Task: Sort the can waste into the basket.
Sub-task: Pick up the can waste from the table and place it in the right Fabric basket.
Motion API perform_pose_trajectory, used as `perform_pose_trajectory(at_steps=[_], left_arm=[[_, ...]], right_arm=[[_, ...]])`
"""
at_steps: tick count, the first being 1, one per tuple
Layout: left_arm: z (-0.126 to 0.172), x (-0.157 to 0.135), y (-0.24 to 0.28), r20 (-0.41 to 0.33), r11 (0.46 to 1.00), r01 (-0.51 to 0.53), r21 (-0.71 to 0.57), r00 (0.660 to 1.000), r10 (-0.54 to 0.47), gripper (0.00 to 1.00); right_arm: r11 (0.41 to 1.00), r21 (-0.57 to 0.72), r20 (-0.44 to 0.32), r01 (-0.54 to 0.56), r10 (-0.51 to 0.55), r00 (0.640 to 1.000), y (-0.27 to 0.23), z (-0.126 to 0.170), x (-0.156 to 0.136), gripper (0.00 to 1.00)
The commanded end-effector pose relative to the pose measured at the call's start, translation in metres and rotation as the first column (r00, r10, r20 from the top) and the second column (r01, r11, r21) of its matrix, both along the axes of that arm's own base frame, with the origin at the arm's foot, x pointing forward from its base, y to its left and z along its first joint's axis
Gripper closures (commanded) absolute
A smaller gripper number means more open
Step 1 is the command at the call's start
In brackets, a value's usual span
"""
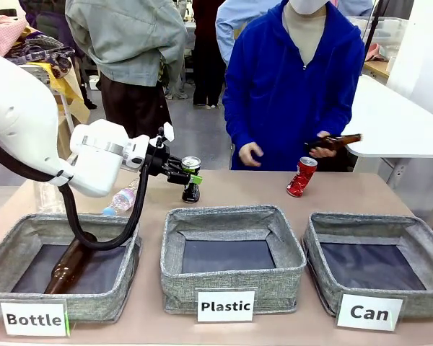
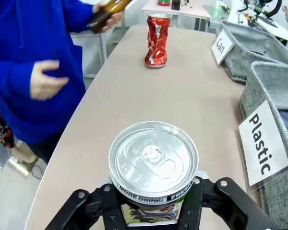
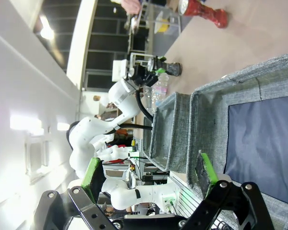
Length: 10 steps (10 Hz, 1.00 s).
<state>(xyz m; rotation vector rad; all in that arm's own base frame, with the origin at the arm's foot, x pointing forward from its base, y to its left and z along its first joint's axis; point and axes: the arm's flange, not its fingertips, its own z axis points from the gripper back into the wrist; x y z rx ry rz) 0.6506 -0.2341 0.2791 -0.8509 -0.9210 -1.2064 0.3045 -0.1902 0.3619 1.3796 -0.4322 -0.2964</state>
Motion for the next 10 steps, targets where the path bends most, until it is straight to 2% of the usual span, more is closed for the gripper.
perform_pose_trajectory(at_steps=[1, 3, 5, 6, 7, 8, 9, 10], left_arm=[[0.029, -0.017, 0.011, 0.026, 0.998, 0.019, -0.067, 1.0, -0.017, 1.0], [0.091, -0.05, 0.037, 0.057, 0.998, -0.01, -0.057, 0.998, 0.013, 1.0], [0.156, -0.097, 0.079, 0.045, 0.997, -0.023, 0.067, 0.999, 0.02, 1.0], [0.179, -0.119, 0.1, -0.006, 0.988, 0.027, 0.153, 1.0, -0.027, 1.0], [0.193, -0.133, 0.118, -0.089, 0.949, 0.206, 0.24, 0.978, -0.19, 1.0], [0.203, -0.141, 0.13, -0.145, 0.887, 0.343, 0.309, 0.939, -0.312, 1.0], [0.208, -0.148, 0.131, -0.258, 0.761, 0.59, 0.271, 0.806, -0.533, 1.0], [0.205, -0.153, 0.124, -0.253, 0.707, 0.681, 0.192, 0.73, -0.634, 1.0]], right_arm=[[1.0, 0.002, 0.011, -0.005, 0.005, 1.0, -0.001, 0.002, 0.0, 0.0], [1.0, 0.002, 0.011, -0.005, 0.005, 1.0, -0.001, 0.002, 0.0, 0.0], [1.0, 0.002, 0.011, -0.005, 0.005, 1.0, -0.001, 0.002, 0.0, 0.0], [1.0, 0.002, 0.011, -0.005, 0.005, 1.0, -0.001, 0.002, 0.0, 0.0], [1.0, 0.002, 0.011, -0.005, 0.005, 1.0, -0.001, 0.002, 0.0, 0.0], [1.0, 0.002, 0.011, -0.005, 0.005, 1.0, -0.001, 0.002, 0.0, 0.0], [1.0, 0.002, 0.011, -0.005, 0.005, 1.0, -0.001, 0.002, 0.0, 0.0], [1.0, 0.002, 0.011, -0.005, 0.005, 1.0, -0.001, 0.002, 0.0, 0.0]])
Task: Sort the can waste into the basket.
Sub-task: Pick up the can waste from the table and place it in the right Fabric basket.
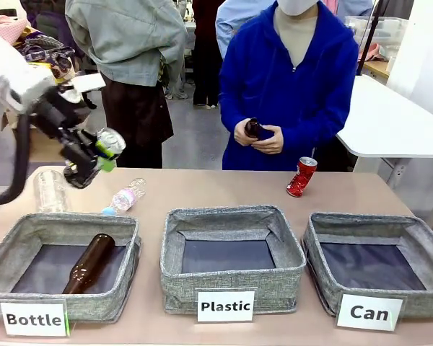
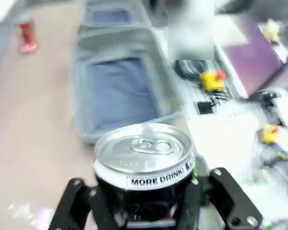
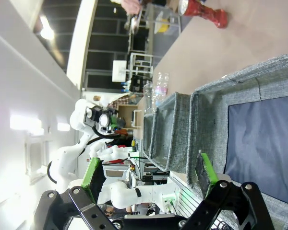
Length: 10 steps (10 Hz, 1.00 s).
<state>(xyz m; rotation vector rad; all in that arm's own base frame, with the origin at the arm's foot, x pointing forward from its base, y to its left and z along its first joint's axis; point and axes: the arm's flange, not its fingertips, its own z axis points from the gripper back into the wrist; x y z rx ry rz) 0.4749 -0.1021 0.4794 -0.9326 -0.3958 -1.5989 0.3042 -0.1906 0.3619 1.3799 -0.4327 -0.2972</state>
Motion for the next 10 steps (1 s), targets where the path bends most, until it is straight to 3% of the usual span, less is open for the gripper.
perform_pose_trajectory(at_steps=[1, 2, 3, 4, 5, 6, 7, 8, 10], left_arm=[[0.005, 0.023, -0.012, -0.048, 0.964, 0.22, -0.149, 0.972, -0.23, 1.0], [0.0, 0.0, 0.0, 0.0, 1.0, 0.0, 0.0, 1.0, 0.0, 1.0], [0.003, -0.002, -0.009, -0.029, 0.989, 0.134, -0.061, 0.99, -0.136, 1.0], [0.028, 0.012, 0.034, -0.084, 0.994, 0.083, -0.066, 0.993, -0.089, 1.0], [0.054, 0.014, 0.08, -0.099, 0.989, 0.076, -0.124, 0.991, -0.089, 1.0], [0.081, 0.007, 0.146, -0.099, 0.976, -0.01, -0.216, 0.995, -0.012, 1.0], [0.098, -0.007, 0.214, -0.074, 0.947, -0.168, -0.275, 0.985, 0.153, 1.0], [0.107, -0.035, 0.265, -0.063, 0.914, -0.221, -0.339, 0.975, 0.213, 1.0], [0.095, -0.097, 0.323, -0.048, 0.847, -0.333, -0.414, 0.937, 0.345, 1.0]], right_arm=[[1.0, 0.001, 0.011, -0.006, 0.006, 1.0, 0.0, 0.002, 0.0, 0.0], [1.0, 0.001, 0.011, -0.006, 0.006, 1.0, 0.0, 0.002, 0.0, 0.0], [1.0, 0.001, 0.011, -0.006, 0.006, 1.0, 0.0, 0.002, 0.0, 0.0], [1.0, 0.001, 0.011, -0.006, 0.006, 1.0, 0.0, 0.002, 0.0, 0.0], [1.0, 0.001, 0.011, -0.006, 0.006, 1.0, 0.0, 0.002, 0.0, 0.0], [1.0, 0.001, 0.011, -0.006, 0.006, 1.0, 0.0, 0.002, 0.0, 0.0], [1.0, 0.001, 0.011, -0.006, 0.006, 1.0, 0.0, 0.002, 0.0, 0.0], [1.0, 0.001, 0.011, -0.006, 0.006, 1.0, 0.0, 0.002, 0.0, 0.0], [1.0, 0.001, 0.011, -0.006, 0.006, 1.0, 0.0, 0.002, 0.0, 0.0]])
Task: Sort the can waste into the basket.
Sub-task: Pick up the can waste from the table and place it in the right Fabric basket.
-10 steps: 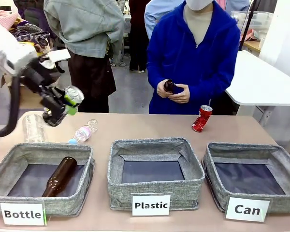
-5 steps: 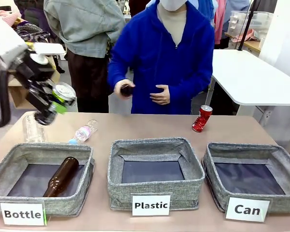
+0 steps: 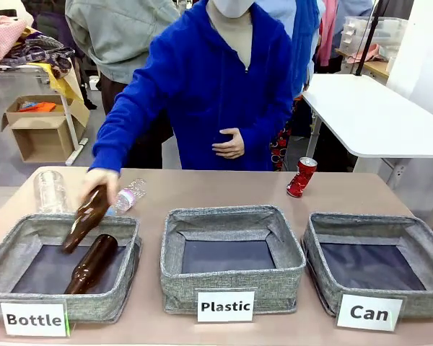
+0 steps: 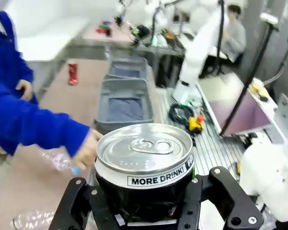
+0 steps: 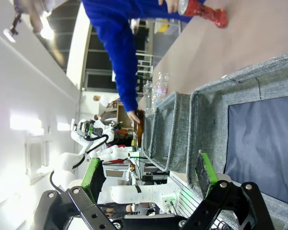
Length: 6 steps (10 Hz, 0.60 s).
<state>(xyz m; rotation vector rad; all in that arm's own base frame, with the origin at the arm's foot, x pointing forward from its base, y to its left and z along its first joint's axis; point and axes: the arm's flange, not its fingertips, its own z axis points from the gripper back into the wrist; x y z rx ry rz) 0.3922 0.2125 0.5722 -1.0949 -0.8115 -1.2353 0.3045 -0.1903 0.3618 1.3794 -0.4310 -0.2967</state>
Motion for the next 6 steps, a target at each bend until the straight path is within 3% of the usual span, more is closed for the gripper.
perform_pose_trajectory(at_steps=[1, 3, 6], left_arm=[[-0.004, -0.038, 0.024, 0.084, 0.996, -0.026, -0.091, 0.996, 0.034, 1.0], [-0.02, -0.085, 0.044, 0.111, 0.987, -0.082, -0.141, 0.989, 0.098, 1.0], [-0.033, -0.091, 0.036, 0.136, 0.987, -0.088, -0.138, 0.985, 0.107, 1.0]], right_arm=[[1.0, 0.002, 0.012, -0.004, 0.004, 1.0, -0.001, 0.002, 0.0, 0.0], [1.0, 0.002, 0.012, -0.004, 0.004, 1.0, -0.001, 0.002, 0.0, 0.0], [1.0, 0.002, 0.012, -0.004, 0.004, 1.0, -0.001, 0.002, 0.0, 0.0]])
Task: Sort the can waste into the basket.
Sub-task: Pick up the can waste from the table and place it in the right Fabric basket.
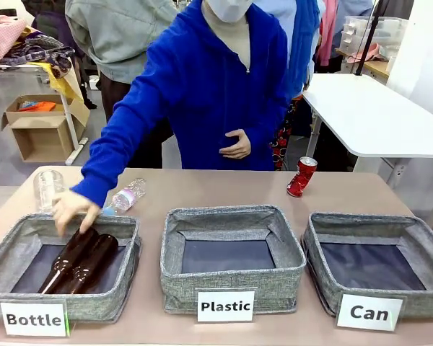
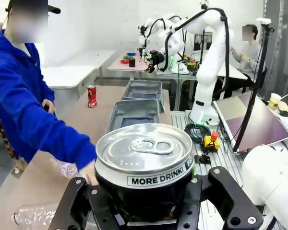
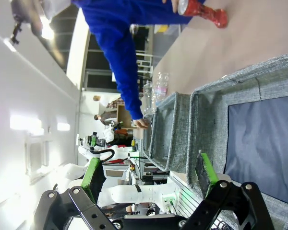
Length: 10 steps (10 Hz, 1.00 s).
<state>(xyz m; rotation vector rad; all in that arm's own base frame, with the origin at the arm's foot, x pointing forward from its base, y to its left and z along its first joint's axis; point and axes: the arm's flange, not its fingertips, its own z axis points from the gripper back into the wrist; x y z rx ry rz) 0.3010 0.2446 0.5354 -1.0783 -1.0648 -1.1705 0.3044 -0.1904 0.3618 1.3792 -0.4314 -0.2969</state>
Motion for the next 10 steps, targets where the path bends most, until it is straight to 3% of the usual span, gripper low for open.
perform_pose_trajectory(at_steps=[1, 4, 6, 7, 8, 9, 10], left_arm=[[0.005, 0.012, -0.01, -0.005, 0.999, 0.033, 0.037, 0.999, -0.033, 1.0], [0.006, 0.071, -0.114, -0.116, 0.981, 0.044, 0.191, 0.993, -0.022, 1.0], [-0.009, 0.111, -0.209, -0.158, 0.951, 0.153, 0.27, 0.981, -0.113, 1.0], [-0.016, 0.13, -0.267, -0.157, 0.921, 0.246, 0.301, 0.966, -0.206, 1.0], [-0.019, 0.147, -0.319, -0.167, 0.88, 0.375, 0.291, 0.926, -0.339, 1.0], [-0.021, 0.164, -0.372, -0.184, 0.842, 0.472, 0.262, 0.881, -0.436, 1.0], [-0.022, 0.175, -0.423, -0.169, 0.839, 0.49, 0.236, 0.871, -0.461, 1.0]], right_arm=[[1.0, 0.002, 0.012, -0.005, 0.005, 1.0, -0.001, 0.002, 0.0, 0.0], [1.0, 0.002, 0.012, -0.005, 0.005, 1.0, -0.001, 0.002, 0.0, 0.0], [1.0, 0.002, 0.012, -0.005, 0.005, 1.0, -0.001, 0.002, 0.0, 0.0], [1.0, 0.002, 0.012, -0.005, 0.005, 1.0, -0.001, 0.002, 0.0, 0.0], [1.0, -0.001, 0.0, -0.001, 0.001, 1.0, 0.0, 0.0, 0.0, 0.0], [1.0, -0.023, 0.054, -0.003, 0.004, 0.999, -0.03, 0.036, -0.029, 0.0], [0.997, -0.064, 0.007, -0.052, 0.053, 0.999, -0.054, 0.06, -0.057, 0.0]])
